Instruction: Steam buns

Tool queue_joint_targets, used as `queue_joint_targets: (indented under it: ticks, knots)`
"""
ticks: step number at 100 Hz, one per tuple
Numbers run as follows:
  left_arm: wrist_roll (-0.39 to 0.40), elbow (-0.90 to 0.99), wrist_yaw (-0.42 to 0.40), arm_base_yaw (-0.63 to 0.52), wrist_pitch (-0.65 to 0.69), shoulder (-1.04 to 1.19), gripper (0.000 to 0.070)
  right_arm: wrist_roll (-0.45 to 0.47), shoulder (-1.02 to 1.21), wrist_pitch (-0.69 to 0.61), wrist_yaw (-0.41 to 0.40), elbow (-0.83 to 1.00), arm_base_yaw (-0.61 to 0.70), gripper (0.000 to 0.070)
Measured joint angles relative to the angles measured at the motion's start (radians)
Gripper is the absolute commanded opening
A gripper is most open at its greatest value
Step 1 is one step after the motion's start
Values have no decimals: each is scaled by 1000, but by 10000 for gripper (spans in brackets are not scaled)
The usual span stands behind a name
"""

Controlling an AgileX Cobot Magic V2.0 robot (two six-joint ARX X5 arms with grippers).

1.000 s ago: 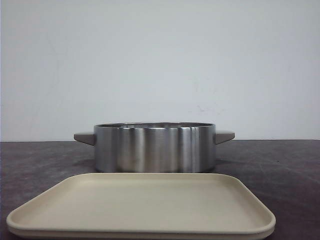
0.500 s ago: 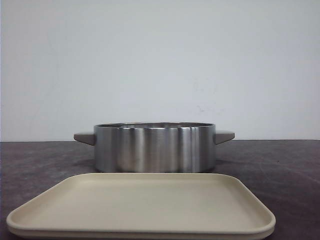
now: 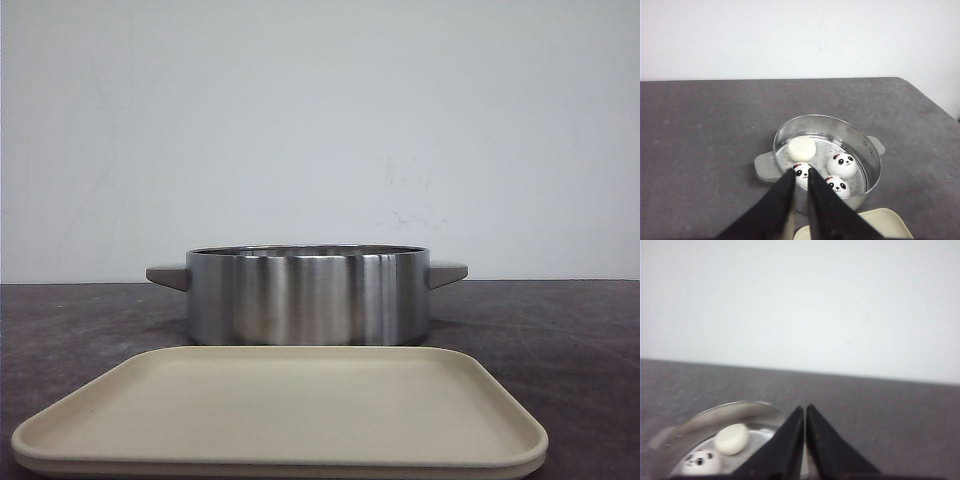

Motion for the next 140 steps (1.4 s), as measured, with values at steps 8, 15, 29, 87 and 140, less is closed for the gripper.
queue_joint_targets:
  ticks: [8, 15, 29, 87, 140]
  knots:
    - [0, 0, 0, 0, 0, 0, 0, -52, -119, 61, -123, -148, -126, 6]
    - [0, 0, 0, 0, 0, 0, 0, -83, -216, 60, -188, -247, -246, 6]
    - [0, 0, 0, 0, 0, 0, 0, -112, -351, 27, -229, -364, -442, 6]
    - [0, 0, 0, 0, 0, 0, 0, -153, -456, -203, -260, -467, -547, 6]
    - [0, 0, 0, 0, 0, 0, 0, -52, -456, -200, -236, -466, -547, 6]
